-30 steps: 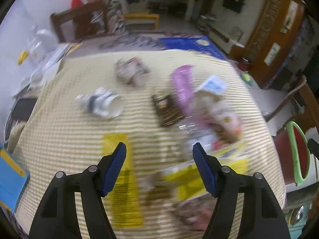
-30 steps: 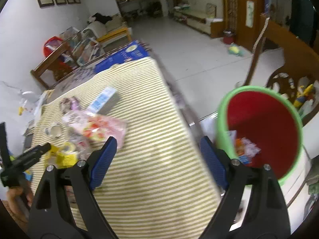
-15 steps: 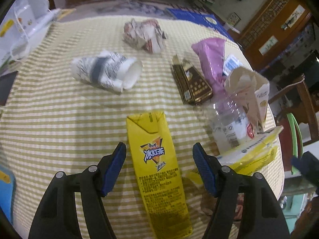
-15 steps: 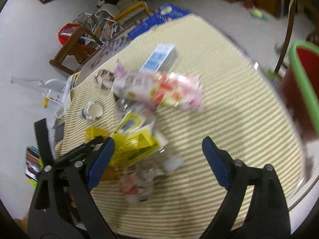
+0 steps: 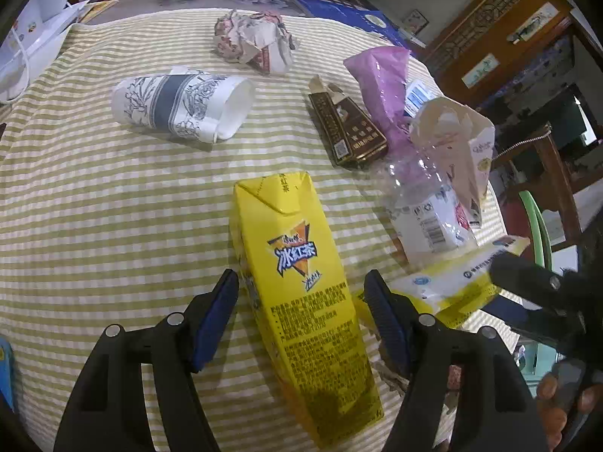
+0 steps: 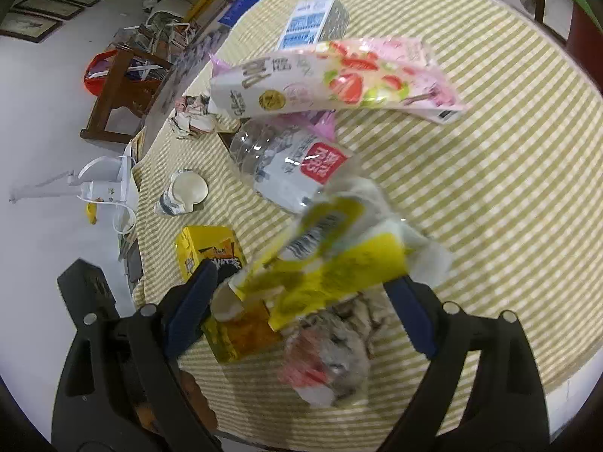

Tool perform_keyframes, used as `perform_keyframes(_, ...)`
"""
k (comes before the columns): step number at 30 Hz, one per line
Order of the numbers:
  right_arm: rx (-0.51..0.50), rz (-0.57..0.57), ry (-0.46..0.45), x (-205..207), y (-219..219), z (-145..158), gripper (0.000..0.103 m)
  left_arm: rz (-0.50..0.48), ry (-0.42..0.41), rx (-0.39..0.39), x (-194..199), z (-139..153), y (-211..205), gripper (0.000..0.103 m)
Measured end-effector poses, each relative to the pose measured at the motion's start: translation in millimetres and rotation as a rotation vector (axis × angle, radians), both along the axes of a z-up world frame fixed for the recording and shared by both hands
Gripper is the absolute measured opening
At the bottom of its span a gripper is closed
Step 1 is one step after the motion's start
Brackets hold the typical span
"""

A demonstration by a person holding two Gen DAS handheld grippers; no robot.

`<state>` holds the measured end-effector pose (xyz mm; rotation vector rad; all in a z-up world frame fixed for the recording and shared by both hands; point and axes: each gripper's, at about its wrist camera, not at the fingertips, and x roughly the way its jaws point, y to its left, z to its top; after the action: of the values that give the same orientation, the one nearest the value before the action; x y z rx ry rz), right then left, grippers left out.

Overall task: Collect trash
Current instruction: 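Grasp the yellow juice box with the left gripper while the right gripper grasps yellow wrappers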

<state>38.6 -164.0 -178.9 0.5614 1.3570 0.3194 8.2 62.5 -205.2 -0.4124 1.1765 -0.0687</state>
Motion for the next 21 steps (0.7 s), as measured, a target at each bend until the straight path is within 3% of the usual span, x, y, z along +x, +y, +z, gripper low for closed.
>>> perform_keyframes(9, -0.074, -0.039, 0.033, 11, 1, -14, 0.088, -0.02, -0.007, -0.02, 1, 0, 4, 0.066)
perform_keyframes(14, -0.059, -0.033, 0.005, 13, -4, -11, 0.073, -0.02, -0.007, -0.021, 0, 0, 5, 0.066)
perform_keyframes(16, -0.043, -0.015, -0.022, 12, -5, -2, 0.047, -0.02, -0.003, -0.022, 1, -1, 5, 0.066)
perform_keyframes(21, -0.088, 0.018, -0.108, 10, -8, 19, 0.046, -0.024, -0.003, -0.016, 3, -1, 3, 0.066)
